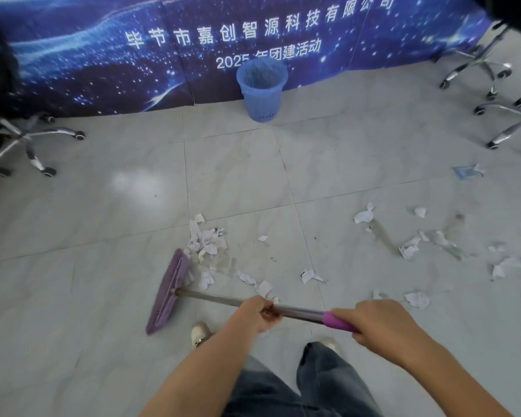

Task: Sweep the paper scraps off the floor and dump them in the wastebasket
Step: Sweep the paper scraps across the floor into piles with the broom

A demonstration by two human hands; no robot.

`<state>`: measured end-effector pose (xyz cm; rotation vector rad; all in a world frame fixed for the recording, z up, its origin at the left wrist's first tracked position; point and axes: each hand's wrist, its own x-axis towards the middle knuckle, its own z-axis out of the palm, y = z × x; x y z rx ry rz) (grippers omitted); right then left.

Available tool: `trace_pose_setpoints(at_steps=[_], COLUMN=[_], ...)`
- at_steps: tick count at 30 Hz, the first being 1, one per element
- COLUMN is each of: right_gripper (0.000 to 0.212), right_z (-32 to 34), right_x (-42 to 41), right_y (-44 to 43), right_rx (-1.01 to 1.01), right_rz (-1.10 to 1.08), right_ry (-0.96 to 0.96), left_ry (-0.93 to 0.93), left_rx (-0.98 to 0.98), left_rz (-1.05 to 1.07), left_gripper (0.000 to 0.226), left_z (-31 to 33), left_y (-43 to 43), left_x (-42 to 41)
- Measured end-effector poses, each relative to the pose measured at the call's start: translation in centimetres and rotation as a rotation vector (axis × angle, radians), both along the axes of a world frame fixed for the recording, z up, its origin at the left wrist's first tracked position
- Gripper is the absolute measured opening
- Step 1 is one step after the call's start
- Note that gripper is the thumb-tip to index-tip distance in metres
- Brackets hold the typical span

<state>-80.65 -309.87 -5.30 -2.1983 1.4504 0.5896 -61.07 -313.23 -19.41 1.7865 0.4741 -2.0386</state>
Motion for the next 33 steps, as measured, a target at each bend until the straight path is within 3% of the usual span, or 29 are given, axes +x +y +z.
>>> trace_pose_setpoints(at_steps=[3,7,12,18,25,28,30,33], right_gripper=[0.044,0.060,0.050,0.050,0.054,0.059,0.059,0.052], right_z=[3.1,6.5,8.0,4.7,1.0,-0.6,-1.2,-1.3], right_x=[-8.9,-16.8,-20.1,-16.1,-2.3,3.2,5.1,4.4], right_y=[1.9,2.8,3.2,3.4,0.4,-1.2,-1.3,-0.1], right_rx=[-0.112,-0.330,-0.334,-0.345,-0.217,-0.112,-0.063,0.012], right_rz=[-0.064,-0.050,-0.008,-0.020,0.028,0.014,0.010,-0.057], right_ry=[0.000,0.017,-0.014,-0.091,-0.063,-0.096,-0.077,-0.057], left_ry=[0.093,0.273,0.224,0.073,-0.286,-0.434,-0.422,-0.268], left_rx=[0.017,-0.071,-0.118,-0.141,-0.209,-0.236,-0.232,-0.257], left_rz=[0.032,0.057,0.028,0.007,-0.074,-0.178,-0.273,-0.357], left_gripper=[0.021,0.019,0.018,0.017,0.023,0.004,0.003,0.021], left_z=[1.6,4.8,7.0,6.8,3.1,0.8,-0.3,-0.5], left_y=[1.4,2.1,1.4,0.1,-5.9,-8.3,-8.7,-7.3], left_x=[-9.2,-17.0,-19.9,-14.2,-2.6,1.1,1.7,-0.2])
